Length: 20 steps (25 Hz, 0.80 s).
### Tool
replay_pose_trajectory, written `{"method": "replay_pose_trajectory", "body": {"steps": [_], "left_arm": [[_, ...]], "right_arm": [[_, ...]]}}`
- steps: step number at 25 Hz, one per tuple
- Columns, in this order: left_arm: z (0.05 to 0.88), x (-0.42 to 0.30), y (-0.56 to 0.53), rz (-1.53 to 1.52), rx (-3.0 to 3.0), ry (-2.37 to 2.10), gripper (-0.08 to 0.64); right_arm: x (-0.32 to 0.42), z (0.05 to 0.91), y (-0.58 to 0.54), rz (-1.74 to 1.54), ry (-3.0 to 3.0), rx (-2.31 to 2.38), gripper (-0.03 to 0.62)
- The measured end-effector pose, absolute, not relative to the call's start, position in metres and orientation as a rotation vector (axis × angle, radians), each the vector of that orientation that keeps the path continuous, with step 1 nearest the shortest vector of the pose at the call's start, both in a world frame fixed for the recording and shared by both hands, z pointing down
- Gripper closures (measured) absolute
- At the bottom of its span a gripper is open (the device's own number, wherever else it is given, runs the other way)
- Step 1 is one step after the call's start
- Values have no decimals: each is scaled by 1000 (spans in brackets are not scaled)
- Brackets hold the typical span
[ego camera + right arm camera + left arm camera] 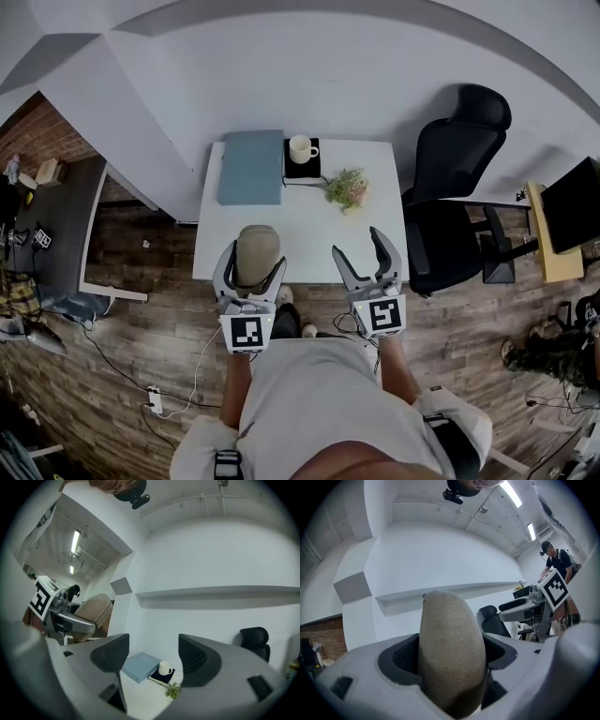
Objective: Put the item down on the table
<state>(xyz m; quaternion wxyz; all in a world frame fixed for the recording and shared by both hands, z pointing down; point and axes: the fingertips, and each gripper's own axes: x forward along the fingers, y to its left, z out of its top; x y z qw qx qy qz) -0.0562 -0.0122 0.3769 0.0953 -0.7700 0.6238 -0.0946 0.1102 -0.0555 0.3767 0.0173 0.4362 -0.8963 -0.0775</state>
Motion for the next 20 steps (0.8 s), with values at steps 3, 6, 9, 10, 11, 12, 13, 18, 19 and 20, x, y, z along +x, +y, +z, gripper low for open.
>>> {"method": "replay_pose_trajectory", "body": {"steps": [3, 6, 9, 10, 11, 12, 13, 18, 19, 20], "left_arm": [[377, -60, -29, -276, -2290, 1842, 159], [378, -66, -48, -259, -2305, 1836, 159], [381, -72, -65, -256, -2324, 1827, 159], [382, -74, -71, -252, -2331, 1825, 159], [382, -76, -77, -248, -2336, 1824, 160], [382, -79, -84, -248, -2340, 1820, 159], [382, -82, -90, -254, -2343, 1812, 160], [382, -95, -118, -252, -2363, 1780, 158], [382, -98, -124, -250, -2369, 1774, 159], [382, -101, -130, -249, -2376, 1768, 159]], "right_arm": [[106, 376, -69, -240, -2780, 1364, 265], [100, 377, -85, -238, -2764, 1373, 265], [94, 378, -100, -231, -2746, 1386, 265], [92, 379, -105, -231, -2740, 1390, 265], [90, 379, -111, -231, -2736, 1394, 265], [87, 378, -117, -232, -2731, 1398, 265], [85, 378, -122, -234, -2725, 1402, 265], [71, 376, -147, -234, -2697, 1434, 265], [68, 375, -152, -233, -2692, 1442, 265], [65, 375, -157, -233, -2686, 1448, 265]]}}
